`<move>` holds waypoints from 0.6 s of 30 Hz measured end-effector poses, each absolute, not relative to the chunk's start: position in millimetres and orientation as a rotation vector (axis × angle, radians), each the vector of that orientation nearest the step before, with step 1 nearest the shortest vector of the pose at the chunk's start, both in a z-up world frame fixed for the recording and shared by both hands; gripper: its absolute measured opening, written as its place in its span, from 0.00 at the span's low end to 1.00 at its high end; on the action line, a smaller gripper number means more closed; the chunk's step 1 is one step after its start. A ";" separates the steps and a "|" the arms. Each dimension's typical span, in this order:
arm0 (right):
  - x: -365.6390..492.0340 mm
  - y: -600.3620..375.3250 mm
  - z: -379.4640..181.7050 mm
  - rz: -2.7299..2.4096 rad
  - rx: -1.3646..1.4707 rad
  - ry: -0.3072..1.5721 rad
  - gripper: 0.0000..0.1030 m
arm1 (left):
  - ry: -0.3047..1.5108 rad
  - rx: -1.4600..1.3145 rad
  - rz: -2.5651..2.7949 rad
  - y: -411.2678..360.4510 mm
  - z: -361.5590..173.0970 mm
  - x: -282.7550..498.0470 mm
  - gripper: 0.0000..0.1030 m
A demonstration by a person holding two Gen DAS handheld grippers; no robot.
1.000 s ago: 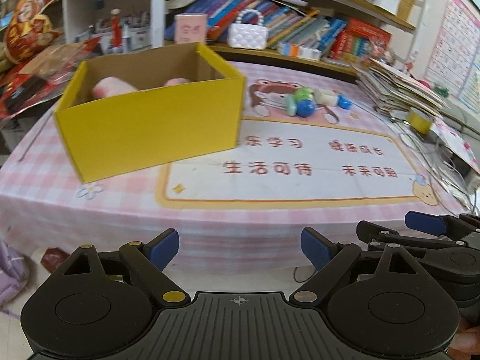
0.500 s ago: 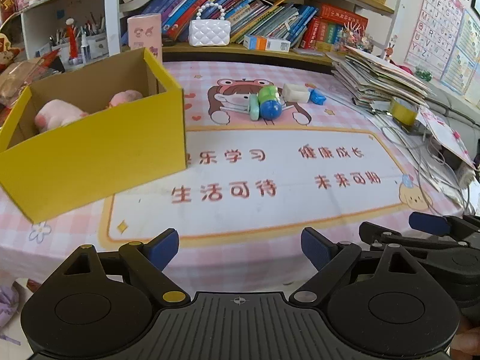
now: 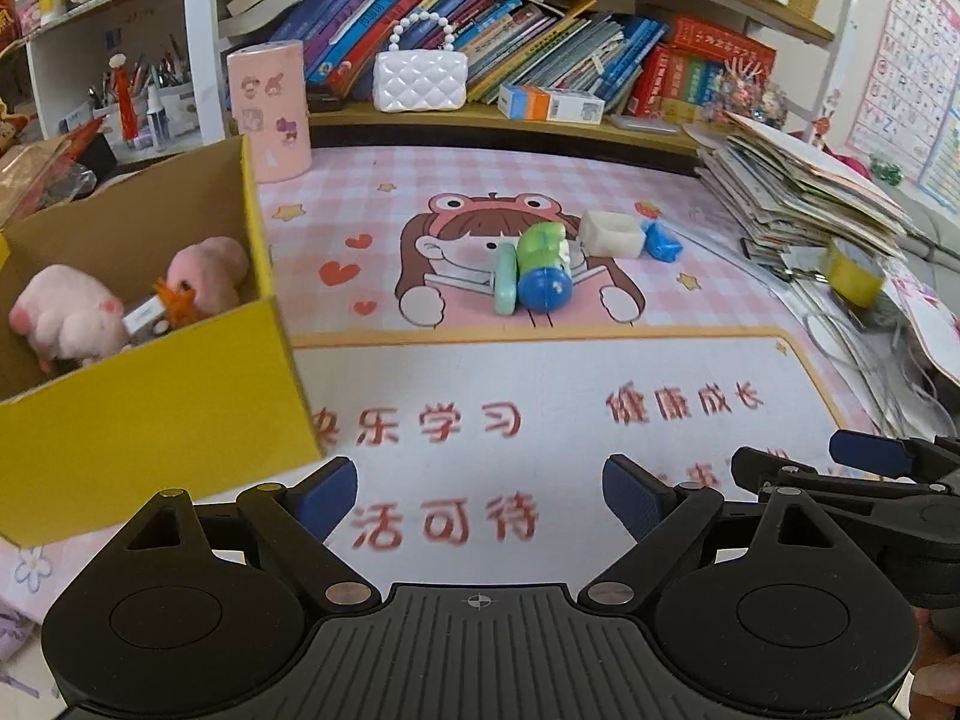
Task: Organize objects
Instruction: 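Move both open tools back toward the green-blue toy and white eraser, then grasp the green-blue toy with the left tool while the right tool grasps the blue squishy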
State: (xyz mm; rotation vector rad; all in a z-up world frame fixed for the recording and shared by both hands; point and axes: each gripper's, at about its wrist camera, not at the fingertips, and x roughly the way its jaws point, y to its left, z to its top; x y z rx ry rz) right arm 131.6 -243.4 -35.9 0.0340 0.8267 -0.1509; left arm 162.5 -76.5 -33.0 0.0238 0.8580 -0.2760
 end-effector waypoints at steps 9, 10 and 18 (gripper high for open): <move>183.5 -285.4 -36.8 -0.123 0.034 0.812 0.65 | 0.845 0.015 -0.219 -112.0 -32.9 205.4 0.88; 189.6 -290.6 -37.1 -0.123 0.034 0.810 0.65 | 0.842 0.015 -0.212 -116.4 -33.0 211.3 0.88; 237.6 -326.9 -43.1 -0.136 0.033 0.775 0.54 | 0.798 0.036 -0.198 -151.6 -35.2 250.9 0.72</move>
